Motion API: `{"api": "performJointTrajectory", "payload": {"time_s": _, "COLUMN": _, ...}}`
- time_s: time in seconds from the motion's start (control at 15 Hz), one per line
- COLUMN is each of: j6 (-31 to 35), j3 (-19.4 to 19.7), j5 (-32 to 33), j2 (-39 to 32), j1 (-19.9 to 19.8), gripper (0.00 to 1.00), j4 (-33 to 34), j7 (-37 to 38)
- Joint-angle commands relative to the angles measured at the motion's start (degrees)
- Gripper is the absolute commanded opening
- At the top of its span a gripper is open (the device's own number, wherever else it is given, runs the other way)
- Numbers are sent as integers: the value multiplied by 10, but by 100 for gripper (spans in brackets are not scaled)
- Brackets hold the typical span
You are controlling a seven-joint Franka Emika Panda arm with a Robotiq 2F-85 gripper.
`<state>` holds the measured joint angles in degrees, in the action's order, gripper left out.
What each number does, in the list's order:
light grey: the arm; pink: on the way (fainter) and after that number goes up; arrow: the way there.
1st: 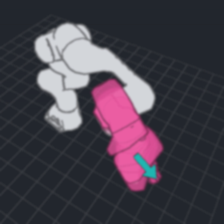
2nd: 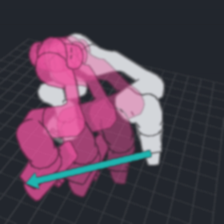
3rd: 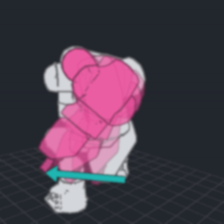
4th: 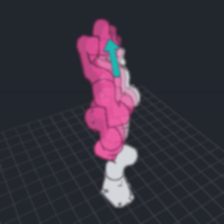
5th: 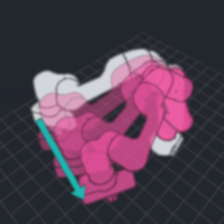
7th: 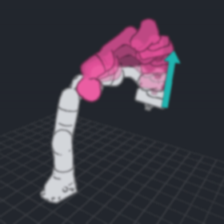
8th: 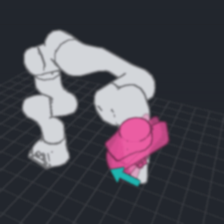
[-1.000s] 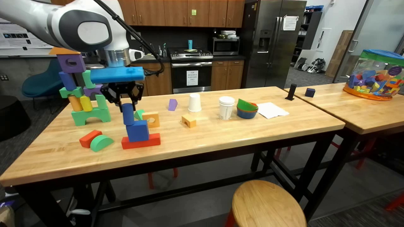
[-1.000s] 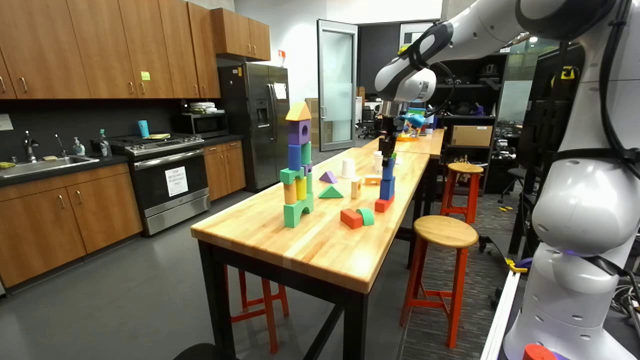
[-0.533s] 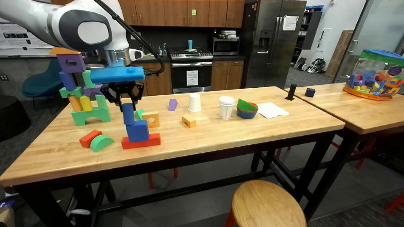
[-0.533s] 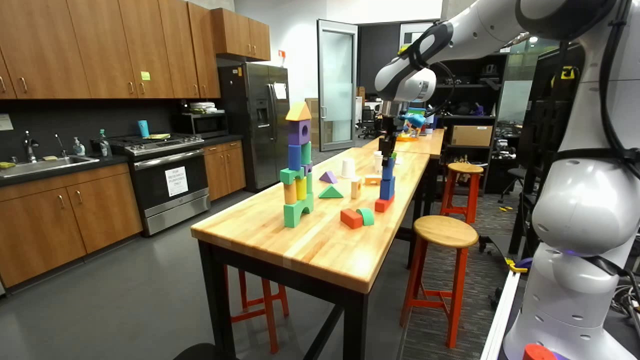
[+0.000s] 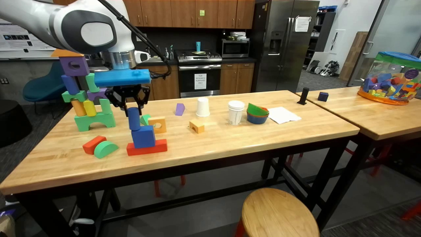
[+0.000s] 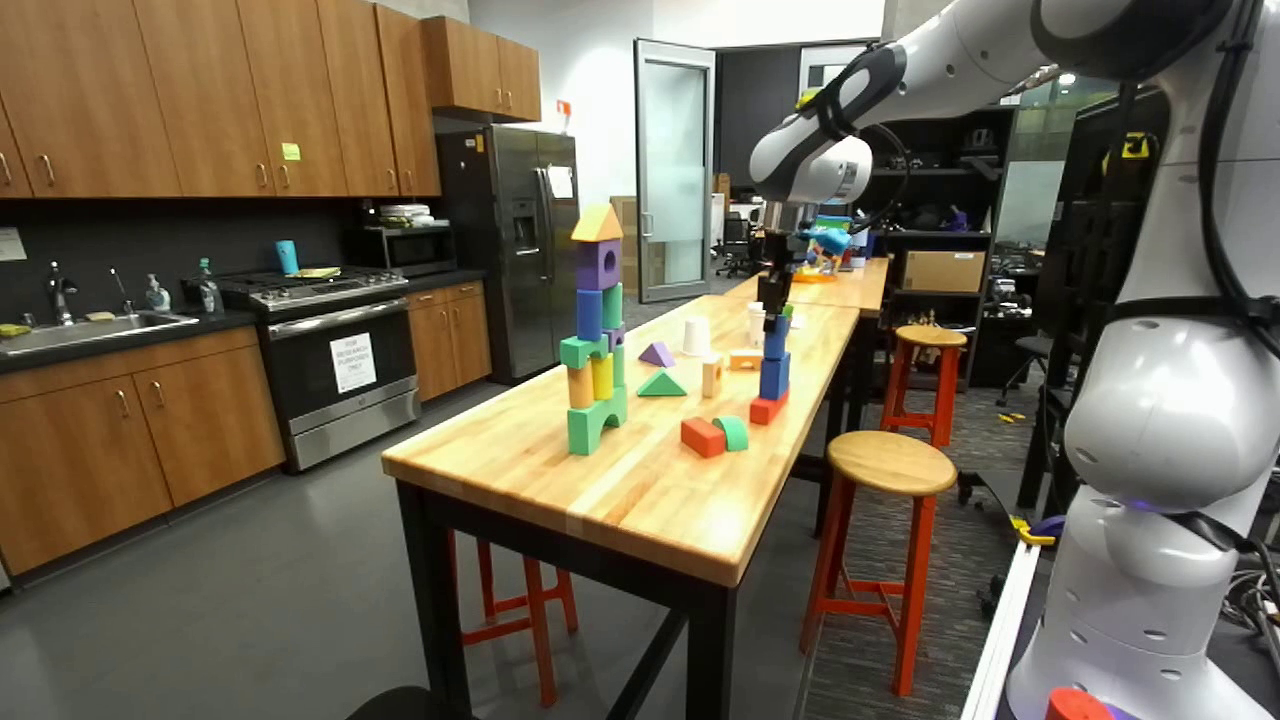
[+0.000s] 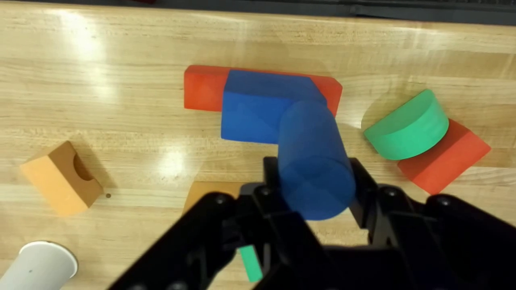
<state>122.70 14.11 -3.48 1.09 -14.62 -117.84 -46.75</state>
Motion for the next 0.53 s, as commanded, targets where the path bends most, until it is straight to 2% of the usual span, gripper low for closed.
{"api": "performJointTrajectory", "payload": {"time_s": 0.0, "j6": 4, "j3": 2, "j5": 11, "j2": 5, "j1": 2, "gripper": 17, "j4": 1, "j7": 6}}
{"api": "performJointTrajectory", "payload": {"time_s": 0.47, "j6": 9, "j3": 3, "j5": 33, "j2": 4, "j1": 1, "gripper": 17, "j4": 0, "j7": 5}}
